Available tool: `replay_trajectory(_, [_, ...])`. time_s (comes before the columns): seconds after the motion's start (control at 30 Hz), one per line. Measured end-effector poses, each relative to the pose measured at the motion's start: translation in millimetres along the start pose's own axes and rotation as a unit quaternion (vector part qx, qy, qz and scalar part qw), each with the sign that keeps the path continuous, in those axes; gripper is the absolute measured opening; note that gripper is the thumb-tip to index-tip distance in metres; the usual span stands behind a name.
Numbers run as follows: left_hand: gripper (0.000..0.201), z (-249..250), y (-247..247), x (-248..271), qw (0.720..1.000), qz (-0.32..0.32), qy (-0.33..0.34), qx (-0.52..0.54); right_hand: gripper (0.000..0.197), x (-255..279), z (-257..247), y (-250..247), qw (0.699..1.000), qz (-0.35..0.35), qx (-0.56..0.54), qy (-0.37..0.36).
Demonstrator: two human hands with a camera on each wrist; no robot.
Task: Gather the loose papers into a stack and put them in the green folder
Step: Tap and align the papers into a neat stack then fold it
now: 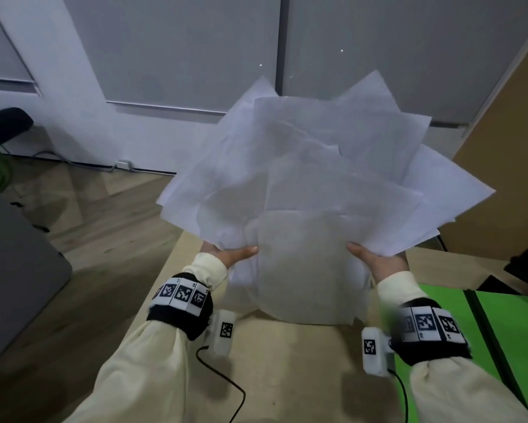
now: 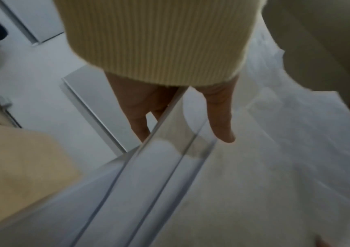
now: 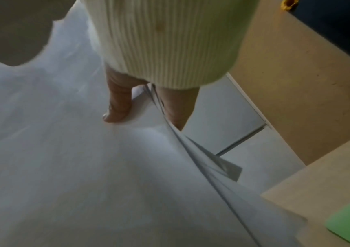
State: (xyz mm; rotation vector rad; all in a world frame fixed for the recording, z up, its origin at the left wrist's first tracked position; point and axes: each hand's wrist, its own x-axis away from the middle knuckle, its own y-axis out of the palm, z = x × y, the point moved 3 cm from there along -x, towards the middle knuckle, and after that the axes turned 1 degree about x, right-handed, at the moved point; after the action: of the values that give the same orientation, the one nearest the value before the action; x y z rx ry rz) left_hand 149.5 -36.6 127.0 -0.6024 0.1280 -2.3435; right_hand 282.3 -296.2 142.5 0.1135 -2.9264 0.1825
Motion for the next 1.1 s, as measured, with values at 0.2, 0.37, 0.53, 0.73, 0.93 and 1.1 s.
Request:
replay_trajectory(0.2, [0.058, 28, 16, 6, 0.999, -0.001, 0.038, -0.025, 0.059, 5, -16, 12, 1.000, 0.021, -0.018, -0.014])
replay_trajectory(0.37, [0.068, 8, -2, -5, 0.995, 0.033, -0.016, -0.089, 0.067, -8, 5, 4, 0.998, -0.013, 0.067, 0.004])
replay_trajectory(0.53, [0.087, -17, -2, -10, 0.996, 0.014, -0.078, -0.042, 0.063, -8, 22, 4, 0.995, -0.010, 0.086, 0.043])
replay_trajectory(0.73, [0.118, -7, 9, 0, 0.996, -0.022, -0.067, -0.048, 0.072, -11, 16, 14, 0.990, -0.022, 0.126, 0.051])
replay_trajectory(0.93, [0.056, 5, -1, -8, 0.998, -0.035, -0.035, -0.034, 0.053, -13, 4, -1, 0.989, -0.021, 0.147, 0.004])
replay_trajectory(1.1, [0.074, 15, 15, -1, 0.999, -0.048, 0.006, 0.022, 0.038, -2, 1, -2, 0.997, -0.009, 0.074, 0.001])
